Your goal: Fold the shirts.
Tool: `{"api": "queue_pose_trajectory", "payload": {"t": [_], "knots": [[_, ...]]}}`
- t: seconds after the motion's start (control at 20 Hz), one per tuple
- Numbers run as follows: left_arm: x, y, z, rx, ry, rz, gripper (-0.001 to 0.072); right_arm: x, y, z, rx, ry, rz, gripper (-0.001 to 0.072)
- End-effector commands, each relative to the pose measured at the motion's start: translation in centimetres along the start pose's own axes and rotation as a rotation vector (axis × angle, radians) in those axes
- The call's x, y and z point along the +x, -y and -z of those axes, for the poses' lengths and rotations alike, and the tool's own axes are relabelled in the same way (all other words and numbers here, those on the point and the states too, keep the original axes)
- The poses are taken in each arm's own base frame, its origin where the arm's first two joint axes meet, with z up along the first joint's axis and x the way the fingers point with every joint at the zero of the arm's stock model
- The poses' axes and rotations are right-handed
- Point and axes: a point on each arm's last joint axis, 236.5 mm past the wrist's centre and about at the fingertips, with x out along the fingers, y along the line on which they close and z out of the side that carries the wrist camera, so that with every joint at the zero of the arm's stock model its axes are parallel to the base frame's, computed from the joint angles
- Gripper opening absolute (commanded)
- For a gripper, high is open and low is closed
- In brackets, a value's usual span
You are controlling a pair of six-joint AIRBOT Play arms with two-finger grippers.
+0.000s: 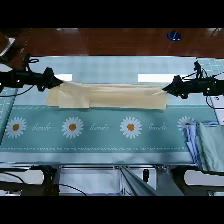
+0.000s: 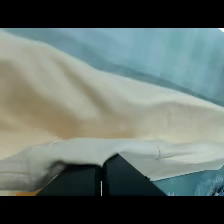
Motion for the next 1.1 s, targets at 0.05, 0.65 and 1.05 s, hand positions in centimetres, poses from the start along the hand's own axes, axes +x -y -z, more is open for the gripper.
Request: {"api": "queue_pose_trajectory", "payload": {"t": [0.05,0.65,1.05], "knots": [[3.3,0.0,-3.2,-0.009,-0.048,0.019,0.0024,1.9,0.8,-2.9,0.021,-0.005,-0.012,0.0019],[-2.9,-7.4,-3.5,0.037,-0.135,-0.226,0.0502,-4.0,5.2,-4.8,0.035,0.010,0.028,0.0416],[-7.0,-3.4,0.9,0.120,0.334,-0.131,0.0502,-2.2,10.9,-1.5,0.196,0.053,0.142,0.0415]]}}
